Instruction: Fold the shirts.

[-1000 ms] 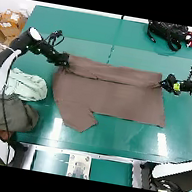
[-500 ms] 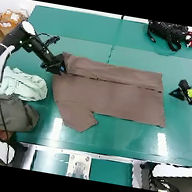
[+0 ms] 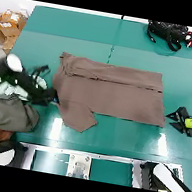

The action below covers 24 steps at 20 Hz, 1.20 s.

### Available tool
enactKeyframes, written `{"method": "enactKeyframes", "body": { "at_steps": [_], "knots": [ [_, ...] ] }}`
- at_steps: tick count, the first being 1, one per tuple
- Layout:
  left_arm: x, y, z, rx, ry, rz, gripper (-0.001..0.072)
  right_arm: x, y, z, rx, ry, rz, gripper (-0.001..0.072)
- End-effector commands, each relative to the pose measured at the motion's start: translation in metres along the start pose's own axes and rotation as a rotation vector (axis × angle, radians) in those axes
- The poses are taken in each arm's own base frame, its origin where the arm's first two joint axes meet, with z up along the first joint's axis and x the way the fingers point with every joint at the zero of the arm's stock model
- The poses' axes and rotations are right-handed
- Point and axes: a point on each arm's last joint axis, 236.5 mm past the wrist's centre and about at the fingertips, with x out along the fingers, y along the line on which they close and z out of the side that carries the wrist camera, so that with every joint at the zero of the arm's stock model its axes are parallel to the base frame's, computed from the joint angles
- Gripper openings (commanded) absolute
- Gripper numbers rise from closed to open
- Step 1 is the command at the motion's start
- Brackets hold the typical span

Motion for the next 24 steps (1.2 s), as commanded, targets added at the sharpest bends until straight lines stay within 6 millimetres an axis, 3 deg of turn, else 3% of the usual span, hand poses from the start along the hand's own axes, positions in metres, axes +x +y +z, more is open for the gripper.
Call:
{"method": "enactKeyframes", "body": {
  "at_steps": [1, 5, 9, 11, 12, 13, 15, 16, 17, 18, 21, 24],
  "knots": [
    [0.042, 0.004, -0.015, -0.117, -0.101, -0.124, 0.0706, 0.020, -0.009, -0.024, 0.065, 0.007, 0.028, 0.0431],
    [0.054, -0.006, 0.003, -0.180, -0.229, -0.243, 0.0704, 0.041, -0.007, -0.024, 0.149, -0.019, 0.081, 0.0432],
    [0.071, -0.020, 0.021, -0.158, -0.320, -0.219, 0.0694, 0.060, -0.001, -0.024, 0.216, 0.030, 0.124, 0.0433],
    [0.073, -0.029, 0.026, -0.124, -0.323, -0.223, 0.0363, 0.070, 0.007, -0.026, 0.230, 0.050, 0.141, 0.0433],
    [0.068, -0.037, 0.028, -0.083, -0.317, -0.233, 0.0127, 0.075, 0.011, -0.026, 0.222, 0.054, 0.146, 0.0433],
    [0.062, -0.046, 0.028, -0.025, -0.304, -0.239, 0.0023, 0.078, 0.017, -0.027, 0.213, 0.056, 0.156, 0.0432],
    [0.052, -0.058, 0.024, 0.062, -0.255, -0.222, 0.0022, 0.081, 0.026, -0.026, 0.184, 0.049, 0.170, 0.0395],
    [0.048, -0.059, 0.020, 0.089, -0.224, -0.200, 0.0022, 0.079, 0.028, -0.024, 0.152, 0.043, 0.173, 0.0248],
    [0.044, -0.055, 0.016, 0.114, -0.188, -0.159, 0.0022, 0.076, 0.032, -0.022, 0.110, 0.045, 0.180, 0.0053],
    [0.041, -0.049, 0.010, 0.133, -0.148, -0.109, 0.0022, 0.072, 0.033, -0.022, 0.081, 0.052, 0.178, 0.0015],
    [0.022, -0.041, -0.009, 0.195, -0.059, -0.020, 0.0021, 0.061, 0.028, -0.023, 0.003, 0.072, 0.126, 0.0014],
    [-0.010, -0.042, -0.018, 0.247, -0.101, 0.038, 0.0021, 0.045, 0.015, -0.026, -0.033, 0.057, 0.052, 0.0014]
  ]
}}
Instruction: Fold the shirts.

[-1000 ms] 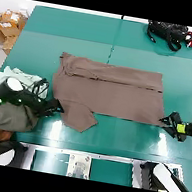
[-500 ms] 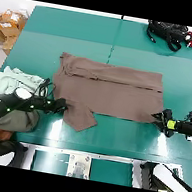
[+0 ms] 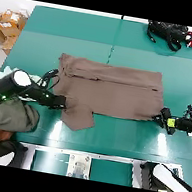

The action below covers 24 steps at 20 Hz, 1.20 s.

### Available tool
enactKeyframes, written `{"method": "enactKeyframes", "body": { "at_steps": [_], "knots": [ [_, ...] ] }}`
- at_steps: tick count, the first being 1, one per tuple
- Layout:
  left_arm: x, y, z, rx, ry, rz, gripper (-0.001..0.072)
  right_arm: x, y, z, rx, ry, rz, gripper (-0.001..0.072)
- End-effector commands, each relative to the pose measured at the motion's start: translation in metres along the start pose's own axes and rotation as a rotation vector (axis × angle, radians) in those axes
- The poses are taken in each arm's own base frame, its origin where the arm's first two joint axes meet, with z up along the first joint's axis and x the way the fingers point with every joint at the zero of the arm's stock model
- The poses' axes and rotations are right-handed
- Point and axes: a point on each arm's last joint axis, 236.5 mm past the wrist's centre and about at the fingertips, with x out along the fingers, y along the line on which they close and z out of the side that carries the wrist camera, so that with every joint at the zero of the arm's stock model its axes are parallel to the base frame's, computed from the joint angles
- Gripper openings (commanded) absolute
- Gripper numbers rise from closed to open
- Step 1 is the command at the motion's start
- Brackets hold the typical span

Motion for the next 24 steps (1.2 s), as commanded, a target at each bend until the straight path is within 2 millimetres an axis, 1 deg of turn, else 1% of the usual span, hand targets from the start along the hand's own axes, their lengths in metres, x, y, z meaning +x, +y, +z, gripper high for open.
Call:
{"method": "enactKeyframes", "body": {
  "at_steps": [1, 2, 3, 5, 6, 7, 9, 11, 13, 15, 17, 19, 21, 23, 24],
  "knots": [
    [-0.035, 0.009, -0.020, 0.057, 0.036, 0.118, 0.0021, -0.020, -0.014, -0.006, -0.049, 0.002, -0.094, 0.0014],
    [-0.041, 0.010, -0.026, 0.071, 0.049, 0.136, 0.0021, -0.026, -0.019, -0.008, -0.051, -0.007, -0.123, 0.0014],
    [-0.044, 0.012, -0.029, 0.077, 0.062, 0.148, 0.0021, -0.032, -0.019, -0.008, -0.060, -0.019, -0.134, 0.0014],
    [-0.043, 0.011, -0.028, 0.075, 0.061, 0.143, 0.0021, -0.042, -0.011, -0.005, -0.081, -0.051, -0.121, 0.0014],
    [-0.042, 0.011, -0.022, 0.078, 0.037, 0.143, 0.0021, -0.047, -0.004, -0.001, -0.086, -0.072, -0.109, 0.0014],
    [-0.043, 0.010, -0.013, 0.086, 0.001, 0.142, 0.0021, -0.051, 0.005, 0.004, -0.088, -0.089, -0.085, 0.0014],
    [-0.053, 0.001, 0.018, 0.112, -0.109, 0.136, 0.0021, -0.057, 0.028, 0.017, -0.107, -0.131, -0.032, 0.0014],
    [-0.063, -0.011, 0.050, 0.144, -0.178, 0.132, 0.0021, -0.059, 0.062, 0.033, -0.153, -0.172, 0.023, 0.0014],
    [-0.065, -0.017, 0.079, 0.163, -0.195, 0.135, 0.0021, -0.057, 0.097, 0.052, -0.208, -0.201, 0.061, 0.0014],
    [-0.063, -0.015, 0.110, 0.174, -0.196, 0.167, 0.0021, -0.048, 0.124, 0.075, -0.248, -0.211, 0.073, 0.0014],
    [-0.060, -0.010, 0.142, 0.185, -0.201, 0.200, 0.0021, -0.033, 0.141, 0.098, -0.262, -0.195, 0.072, 0.0014],
    [-0.054, -0.002, 0.174, 0.166, -0.208, 0.206, 0.0021, -0.011, 0.153, 0.117, -0.264, -0.163, 0.072, 0.0015],
    [-0.039, 0.009, 0.202, 0.159, -0.201, 0.212, 0.0022, 0.014, 0.163, 0.134, -0.263, -0.139, 0.076, 0.0014],
    [-0.019, 0.014, 0.226, 0.186, -0.202, 0.199, 0.0022, 0.036, 0.174, 0.149, -0.257, -0.128, 0.091, 0.0016],
    [-0.010, 0.017, 0.237, 0.176, -0.218, 0.190, 0.0049, 0.046, 0.177, 0.158, -0.256, -0.134, 0.093, 0.0069]
  ]
}}
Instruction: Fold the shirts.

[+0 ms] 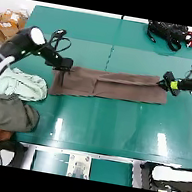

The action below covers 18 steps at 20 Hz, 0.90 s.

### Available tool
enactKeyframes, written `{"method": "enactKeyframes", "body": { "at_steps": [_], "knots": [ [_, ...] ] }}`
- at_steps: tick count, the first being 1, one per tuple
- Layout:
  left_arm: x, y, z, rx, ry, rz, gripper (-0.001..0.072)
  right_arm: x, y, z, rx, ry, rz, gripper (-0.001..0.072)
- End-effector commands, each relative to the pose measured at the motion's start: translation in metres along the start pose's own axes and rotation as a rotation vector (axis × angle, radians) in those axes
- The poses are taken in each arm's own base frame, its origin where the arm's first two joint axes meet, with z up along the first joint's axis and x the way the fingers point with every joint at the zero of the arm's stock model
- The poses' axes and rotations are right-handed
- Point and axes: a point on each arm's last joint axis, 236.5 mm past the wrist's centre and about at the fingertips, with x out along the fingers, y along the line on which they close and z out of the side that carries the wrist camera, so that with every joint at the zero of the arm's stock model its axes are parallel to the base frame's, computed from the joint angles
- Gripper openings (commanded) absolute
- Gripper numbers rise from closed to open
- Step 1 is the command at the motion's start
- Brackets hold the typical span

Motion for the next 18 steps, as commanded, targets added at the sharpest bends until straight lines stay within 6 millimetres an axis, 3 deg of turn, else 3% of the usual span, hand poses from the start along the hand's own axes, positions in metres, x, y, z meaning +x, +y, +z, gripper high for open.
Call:
{"method": "enactKeyframes", "body": {
  "at_steps": [1, 2, 4, 6, 8, 9, 12, 13, 14, 15, 17, 18],
  "knots": [
    [0.039, 0.015, 0.039, -0.001, -0.054, 0.000, 0.0389, 0.041, 0.006, 0.029, 0.002, -0.007, 0.018, 0.0205],
    [0.040, 0.021, 0.050, -0.011, -0.094, 0.016, 0.0709, 0.041, 0.005, 0.038, 0.002, -0.015, 0.020, 0.0292],
    [0.025, 0.032, 0.071, -0.030, -0.160, 0.039, 0.0697, 0.021, 0.002, 0.054, -0.044, -0.023, 0.030, 0.0302],
    [0.003, 0.043, 0.078, -0.064, -0.155, 0.045, 0.0697, -0.010, -0.012, 0.062, -0.106, 0.017, 0.040, 0.0320],
    [-0.014, 0.053, 0.076, -0.103, -0.124, 0.045, 0.0697, -0.030, -0.038, 0.066, -0.120, 0.043, 0.037, 0.0462],
    [-0.019, 0.056, 0.073, -0.109, -0.108, 0.045, 0.0697, -0.034, -0.054, 0.064, -0.118, 0.057, 0.034, 0.0504],
    [-0.021, 0.056, 0.060, -0.123, -0.047, 0.034, 0.0694, -0.028, -0.089, 0.043, -0.120, 0.166, 0.046, 0.0511],
    [-0.021, 0.051, 0.057, -0.129, -0.035, 0.014, 0.0483, -0.020, -0.095, 0.034, -0.122, 0.210, 0.054, 0.0511],
    [-0.021, 0.046, 0.056, -0.130, -0.029, -0.005, 0.0143, -0.011, -0.099, 0.025, -0.123, 0.254, 0.071, 0.0511],
    [-0.021, 0.041, 0.055, -0.125, -0.024, -0.026, 0.0030, 0.000, -0.097, 0.020, -0.127, 0.275, 0.099, 0.0511],
    [-0.021, 0.031, 0.056, -0.138, -0.024, -0.069, 0.0031, 0.020, -0.084, 0.011, -0.141, 0.303, 0.175, 0.0511],
    [-0.022, 0.031, 0.056, -0.139, -0.025, -0.071, 0.0031, 0.021, -0.083, 0.011, -0.141, 0.304, 0.177, 0.0511]
  ]
}}
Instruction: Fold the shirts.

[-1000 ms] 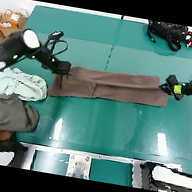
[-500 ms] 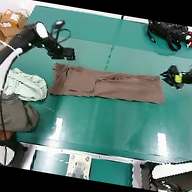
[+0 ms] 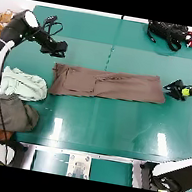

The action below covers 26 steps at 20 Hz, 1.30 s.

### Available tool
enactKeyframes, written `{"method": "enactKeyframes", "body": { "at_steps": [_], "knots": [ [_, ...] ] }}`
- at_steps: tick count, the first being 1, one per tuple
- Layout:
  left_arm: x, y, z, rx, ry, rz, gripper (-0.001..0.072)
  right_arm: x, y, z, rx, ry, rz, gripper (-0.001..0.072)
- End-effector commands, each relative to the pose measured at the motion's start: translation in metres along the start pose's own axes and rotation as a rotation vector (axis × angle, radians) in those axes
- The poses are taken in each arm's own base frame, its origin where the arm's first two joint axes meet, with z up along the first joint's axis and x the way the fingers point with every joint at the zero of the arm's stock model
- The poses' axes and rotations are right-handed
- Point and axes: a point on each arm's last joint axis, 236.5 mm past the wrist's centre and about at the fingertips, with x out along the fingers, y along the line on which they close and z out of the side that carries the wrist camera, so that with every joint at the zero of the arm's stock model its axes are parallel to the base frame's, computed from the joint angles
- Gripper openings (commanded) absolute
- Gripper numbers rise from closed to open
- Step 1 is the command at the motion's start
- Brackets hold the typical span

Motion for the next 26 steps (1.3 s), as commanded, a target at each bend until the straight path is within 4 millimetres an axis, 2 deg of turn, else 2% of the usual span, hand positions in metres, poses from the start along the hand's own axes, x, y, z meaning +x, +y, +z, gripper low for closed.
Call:
{"method": "enactKeyframes", "body": {
  "at_steps": [1, 3, 4, 6, 7, 8, 11, 14, 16, 19, 21, 23, 26],
  "knots": [
    [-0.002, -0.020, -0.003, -0.021, 0.016, -0.086, 0.0031, 0.037, 0.008, -0.016, -0.055, 0.096, 0.077, 0.0509],
    [0.000, -0.028, -0.006, -0.005, 0.023, -0.098, 0.0031, 0.052, 0.014, -0.022, -0.072, 0.131, 0.080, 0.0502],
    [0.003, -0.035, -0.008, 0.024, 0.030, -0.101, 0.0031, 0.057, 0.017, -0.024, -0.093, 0.141, 0.082, 0.0451],
    [0.011, -0.056, -0.015, 0.084, 0.038, -0.110, 0.0030, 0.059, 0.027, -0.027, -0.128, 0.160, 0.089, 0.0277],
    [0.016, -0.069, -0.015, 0.111, 0.029, -0.118, 0.0031, 0.055, 0.032, -0.027, -0.143, 0.172, 0.099, 0.0041],
    [0.022, -0.083, -0.015, 0.136, 0.012, -0.126, 0.0031, 0.048, 0.039, -0.026, -0.155, 0.182, 0.108, 0.0014],
    [0.049, -0.131, -0.018, 0.208, -0.034, -0.159, 0.0030, 0.011, 0.064, -0.020, -0.198, 0.171, 0.119, 0.0013],
    [0.105, -0.189, -0.050, 0.252, -0.001, -0.231, 0.0030, -0.040, 0.103, -0.016, -0.269, 0.076, 0.089, 0.0014],
    [0.146, -0.235, -0.080, 0.285, 0.019, -0.324, 0.0030, -0.079, 0.140, -0.027, -0.332, 0.025, 0.081, 0.0014],
    [0.193, -0.291, -0.112, 0.277, 0.038, -0.418, 0.0025, -0.123, 0.188, -0.059, -0.435, -0.007, 0.072, 0.0014],
    [0.209, -0.323, -0.122, 0.263, 0.036, -0.480, 0.0022, -0.144, 0.214, -0.079, -0.496, -0.031, 0.074, 0.0014],
    [0.219, -0.347, -0.130, 0.245, 0.044, -0.536, 0.0023, -0.154, 0.230, -0.090, -0.531, -0.051, 0.072, 0.0014],
    [0.224, -0.355, -0.137, 0.226, 0.072, -0.567, 0.0022, -0.152, 0.236, -0.096, -0.547, -0.040, 0.075, 0.0013]
  ]
}}
